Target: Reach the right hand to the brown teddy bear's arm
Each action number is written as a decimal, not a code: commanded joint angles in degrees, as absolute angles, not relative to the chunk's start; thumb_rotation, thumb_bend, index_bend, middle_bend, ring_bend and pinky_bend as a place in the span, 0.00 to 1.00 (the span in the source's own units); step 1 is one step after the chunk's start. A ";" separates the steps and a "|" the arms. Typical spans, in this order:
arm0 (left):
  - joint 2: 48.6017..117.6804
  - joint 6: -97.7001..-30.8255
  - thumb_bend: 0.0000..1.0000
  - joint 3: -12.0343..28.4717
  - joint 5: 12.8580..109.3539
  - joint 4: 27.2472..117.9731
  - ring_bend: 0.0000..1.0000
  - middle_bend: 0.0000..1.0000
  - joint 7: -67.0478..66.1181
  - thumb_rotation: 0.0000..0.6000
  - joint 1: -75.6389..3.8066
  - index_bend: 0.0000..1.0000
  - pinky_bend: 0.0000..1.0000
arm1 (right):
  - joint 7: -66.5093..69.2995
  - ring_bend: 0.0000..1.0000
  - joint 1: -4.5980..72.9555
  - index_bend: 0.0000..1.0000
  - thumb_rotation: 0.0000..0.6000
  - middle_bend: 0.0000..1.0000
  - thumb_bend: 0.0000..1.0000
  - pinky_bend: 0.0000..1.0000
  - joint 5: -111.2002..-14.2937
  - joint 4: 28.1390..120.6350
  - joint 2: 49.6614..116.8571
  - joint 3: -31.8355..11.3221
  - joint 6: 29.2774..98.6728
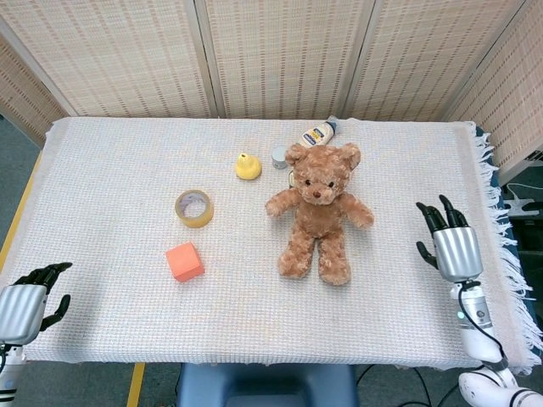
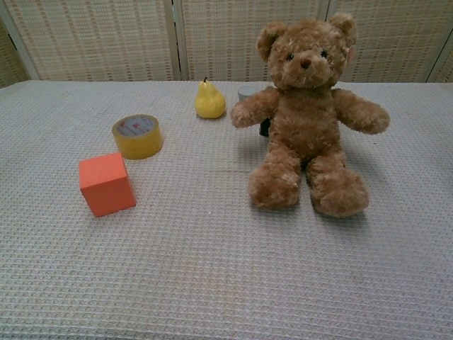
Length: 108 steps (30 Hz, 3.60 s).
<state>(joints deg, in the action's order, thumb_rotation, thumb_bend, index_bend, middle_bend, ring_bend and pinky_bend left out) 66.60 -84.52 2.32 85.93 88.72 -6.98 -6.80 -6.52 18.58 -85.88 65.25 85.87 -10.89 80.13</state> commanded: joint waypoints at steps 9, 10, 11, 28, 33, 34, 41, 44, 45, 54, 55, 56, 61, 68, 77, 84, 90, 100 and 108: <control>66.06 -83.96 0.40 2.37 85.42 89.13 0.32 0.30 -5.82 1.00 -6.81 0.24 0.49 | -8.57 0.07 22.24 0.17 1.00 0.26 0.12 0.24 -88.10 60.82 91.21 -10.48 80.55; 66.07 -84.04 0.40 2.32 85.57 89.05 0.32 0.30 -5.97 1.00 -6.80 0.24 0.49 | -8.54 0.07 22.55 0.17 1.00 0.26 0.12 0.24 -88.17 60.10 91.73 -10.57 80.66; 66.08 -84.09 0.40 2.26 85.67 88.97 0.32 0.30 -6.17 1.00 -6.78 0.24 0.49 | -8.55 0.07 22.87 0.18 1.00 0.26 0.12 0.24 -88.27 59.24 92.30 -10.67 80.86; 65.86 -84.52 0.40 1.81 86.74 89.54 0.32 0.31 -6.21 1.00 -6.64 0.24 0.49 | -2.01 0.07 28.75 0.27 1.00 0.26 0.12 0.24 -87.49 43.84 102.16 -11.22 78.81; 65.71 -84.61 0.40 1.73 86.94 89.68 0.32 0.31 -5.97 1.00 -6.60 0.24 0.49 | -0.90 0.07 29.94 0.27 1.00 0.26 0.12 0.24 -86.79 39.60 104.59 -11.21 77.82; 65.70 -84.61 0.40 1.69 86.96 89.67 0.32 0.31 -5.94 1.00 -6.58 0.24 0.49 | -0.81 0.07 30.12 0.27 1.00 0.26 0.12 0.24 -86.65 38.98 104.94 -11.22 77.63; 65.63 -84.15 0.40 1.54 87.01 89.89 0.32 0.31 -5.99 1.00 -6.73 0.24 0.49 | 0.30 0.07 31.49 0.27 1.00 0.26 0.12 0.24 -85.91 34.31 107.67 -11.10 76.57; 65.54 -84.21 0.40 1.37 87.43 89.93 0.32 0.31 -5.86 1.00 -6.74 0.24 0.49 | 1.33 0.07 32.12 0.27 1.00 0.26 0.12 0.24 -85.71 31.60 109.35 -11.04 76.51; 65.53 -84.23 0.40 1.35 87.47 89.92 0.32 0.31 -5.79 1.00 -6.73 0.24 0.49 | 1.54 0.07 32.27 0.28 1.00 0.26 0.12 0.25 -85.64 30.75 109.85 -11.04 76.54; 65.29 -84.42 0.40 1.25 87.76 89.88 0.32 0.31 -4.86 1.00 -6.64 0.24 0.49 | 3.57 0.11 33.95 0.31 1.00 0.29 0.12 0.29 -85.15 23.46 114.34 -11.07 77.43; 65.28 -84.41 0.40 1.22 87.84 89.87 0.32 0.31 -4.82 1.00 -6.66 0.24 0.49 | 3.73 0.12 34.14 0.32 1.00 0.30 0.12 0.31 -85.12 22.78 114.76 -11.11 77.71; 65.27 -84.41 0.40 1.18 87.93 89.86 0.32 0.31 -4.79 1.00 -6.66 0.24 0.49 | 3.90 0.13 34.36 0.32 1.00 0.31 0.12 0.32 -85.08 22.09 115.21 -11.19 78.06; 65.24 -84.38 0.40 1.09 88.10 89.89 0.32 0.31 -4.73 1.00 -6.69 0.24 0.49 | 4.56 0.20 34.87 0.38 1.00 0.37 0.12 0.40 -84.98 20.52 116.19 -11.31 78.74; 65.09 -84.29 0.40 0.80 88.70 89.73 0.32 0.31 -4.16 1.00 -6.78 0.24 0.49 | 6.19 0.26 36.54 0.48 1.00 0.43 0.13 0.47 -83.94 14.61 119.44 -12.11 79.86; 65.17 -84.00 0.40 0.56 89.00 89.82 0.32 0.31 -4.59 1.00 -6.91 0.24 0.49 | 7.25 0.30 37.66 0.59 1.00 0.47 0.17 0.48 -82.39 12.25 119.66 -13.12 81.74; 65.21 -83.58 0.40 0.53 88.87 89.97 0.32 0.32 -4.90 1.00 -7.09 0.24 0.49 | 7.57 0.30 37.62 0.61 1.00 0.47 0.17 0.48 -81.73 12.68 119.28 -13.00 80.90; 65.20 -83.42 0.40 0.48 88.78 89.99 0.32 0.32 -5.07 1.00 -7.13 0.24 0.49 | 7.80 0.30 36.24 0.61 1.00 0.47 0.17 0.48 -82.68 12.15 119.72 -10.97 78.65; 65.17 -83.33 0.40 0.48 88.67 90.07 0.33 0.32 -5.04 1.00 -7.16 0.24 0.49 | 7.22 0.30 37.62 0.61 1.00 0.47 0.17 0.48 -81.80 12.26 118.97 -12.09 83.03; 65.18 -83.36 0.40 0.36 88.88 90.20 0.33 0.33 -5.39 1.00 -7.18 0.24 0.49 | 7.59 0.30 36.47 0.61 1.00 0.47 0.17 0.48 -82.09 13.11 119.08 -10.96 81.45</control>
<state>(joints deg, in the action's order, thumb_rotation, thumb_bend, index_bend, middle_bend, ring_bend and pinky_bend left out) 65.19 -83.34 0.36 88.86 90.20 -5.40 -7.17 7.51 36.78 -81.92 13.11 118.97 -11.31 81.91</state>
